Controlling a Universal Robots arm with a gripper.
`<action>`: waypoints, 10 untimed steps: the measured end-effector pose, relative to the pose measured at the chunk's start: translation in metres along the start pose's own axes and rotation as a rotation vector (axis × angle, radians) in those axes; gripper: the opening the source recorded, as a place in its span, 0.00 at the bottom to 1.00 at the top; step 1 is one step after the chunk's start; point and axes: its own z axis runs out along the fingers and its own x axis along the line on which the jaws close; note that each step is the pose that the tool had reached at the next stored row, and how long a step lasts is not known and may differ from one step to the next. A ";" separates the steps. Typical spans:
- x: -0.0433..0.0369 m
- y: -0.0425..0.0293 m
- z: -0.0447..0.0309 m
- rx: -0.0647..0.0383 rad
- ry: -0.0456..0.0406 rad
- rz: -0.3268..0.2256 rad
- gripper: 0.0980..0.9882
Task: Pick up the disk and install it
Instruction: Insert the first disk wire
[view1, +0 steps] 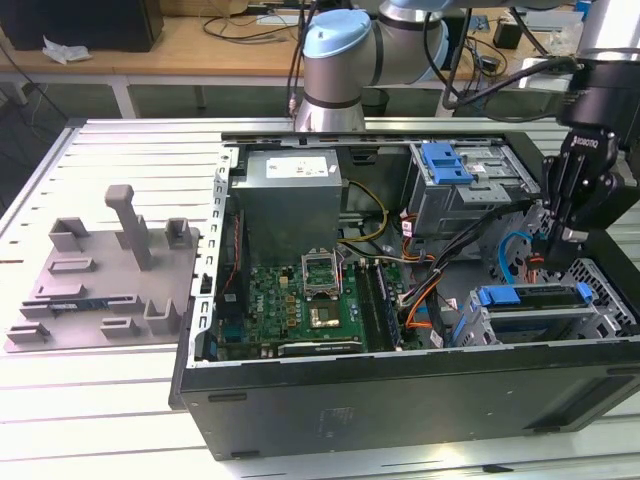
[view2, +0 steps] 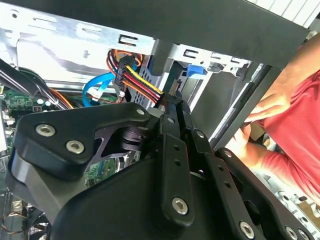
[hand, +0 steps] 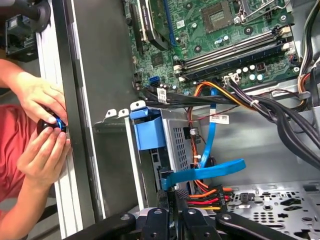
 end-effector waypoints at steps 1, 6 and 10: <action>0.0022 -0.0001 0.0010 0.000 -0.0048 0.000 0.08; 0.0134 -0.0007 0.0054 0.000 -0.0272 -0.001 0.08; 0.0219 -0.0009 0.0086 0.000 -0.0442 -0.001 0.08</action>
